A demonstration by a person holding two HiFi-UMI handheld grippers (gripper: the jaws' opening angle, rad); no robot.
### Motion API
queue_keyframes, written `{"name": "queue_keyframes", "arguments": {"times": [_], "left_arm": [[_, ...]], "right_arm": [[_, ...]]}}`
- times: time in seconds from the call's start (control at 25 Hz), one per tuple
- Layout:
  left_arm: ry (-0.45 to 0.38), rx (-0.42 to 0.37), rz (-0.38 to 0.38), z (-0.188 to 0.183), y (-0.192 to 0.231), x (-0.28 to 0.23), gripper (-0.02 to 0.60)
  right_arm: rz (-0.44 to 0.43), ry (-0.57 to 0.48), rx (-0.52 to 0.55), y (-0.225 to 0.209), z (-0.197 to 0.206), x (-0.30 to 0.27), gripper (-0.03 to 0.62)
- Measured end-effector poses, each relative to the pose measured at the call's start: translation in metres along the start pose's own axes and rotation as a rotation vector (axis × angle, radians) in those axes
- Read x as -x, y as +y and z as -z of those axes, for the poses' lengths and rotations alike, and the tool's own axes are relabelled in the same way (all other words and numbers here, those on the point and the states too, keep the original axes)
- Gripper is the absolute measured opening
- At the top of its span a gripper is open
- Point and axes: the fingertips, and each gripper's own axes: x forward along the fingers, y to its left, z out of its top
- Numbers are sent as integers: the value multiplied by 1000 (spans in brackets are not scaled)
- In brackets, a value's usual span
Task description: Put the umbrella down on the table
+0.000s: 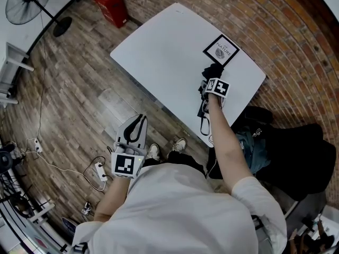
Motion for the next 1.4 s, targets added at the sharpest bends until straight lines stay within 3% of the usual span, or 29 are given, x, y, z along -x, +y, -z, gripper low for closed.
{"name": "queue_keyframes", "arguments": {"times": [0.44,1.0,1.16,1.4], "left_arm": [[-42,-11,64,-7,-5,-3,54],[-121,-18,121,-22,-4,10,54],[-129,-11,126,-21,1,22,54],[-132,1,151,-16,4,36,54]], "right_arm": [[14,-74,166,8,-8,30,354],[23,-146,118,-5,4,82,351],[35,-182,105,-3,10,101,319],[102,-303,41,-16,21,142,149]]}}
